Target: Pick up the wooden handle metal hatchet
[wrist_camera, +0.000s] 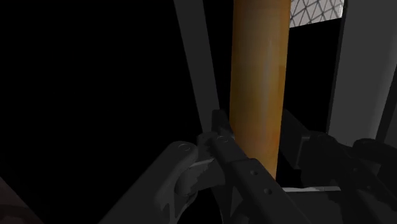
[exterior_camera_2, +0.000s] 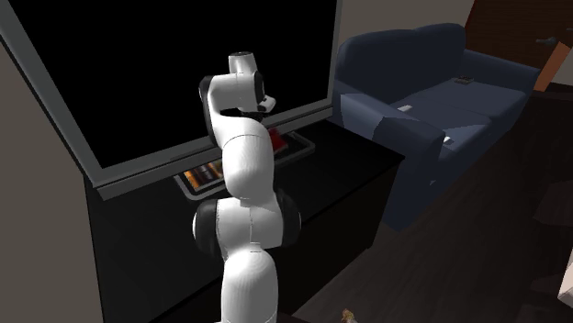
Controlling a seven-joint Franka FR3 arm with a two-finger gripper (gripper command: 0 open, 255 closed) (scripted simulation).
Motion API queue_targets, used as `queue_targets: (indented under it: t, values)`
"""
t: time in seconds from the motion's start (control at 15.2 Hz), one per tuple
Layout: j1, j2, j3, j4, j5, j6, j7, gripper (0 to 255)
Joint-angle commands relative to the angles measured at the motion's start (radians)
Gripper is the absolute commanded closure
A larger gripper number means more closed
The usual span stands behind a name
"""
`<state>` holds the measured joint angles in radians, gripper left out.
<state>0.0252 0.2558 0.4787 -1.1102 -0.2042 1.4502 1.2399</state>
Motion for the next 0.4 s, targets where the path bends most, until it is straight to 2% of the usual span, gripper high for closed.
queue_targets:
  t: [0.0,0.2,0.33]
  values:
    - [0.016,0.030,0.001,0.073,-0.017,-0.045,0.000,255]
    - [0.048,0.081,0.001,0.193,-0.046,-0.118,0.001,255]
    - [0.050,0.084,0.001,0.200,-0.048,-0.122,0.000,255]
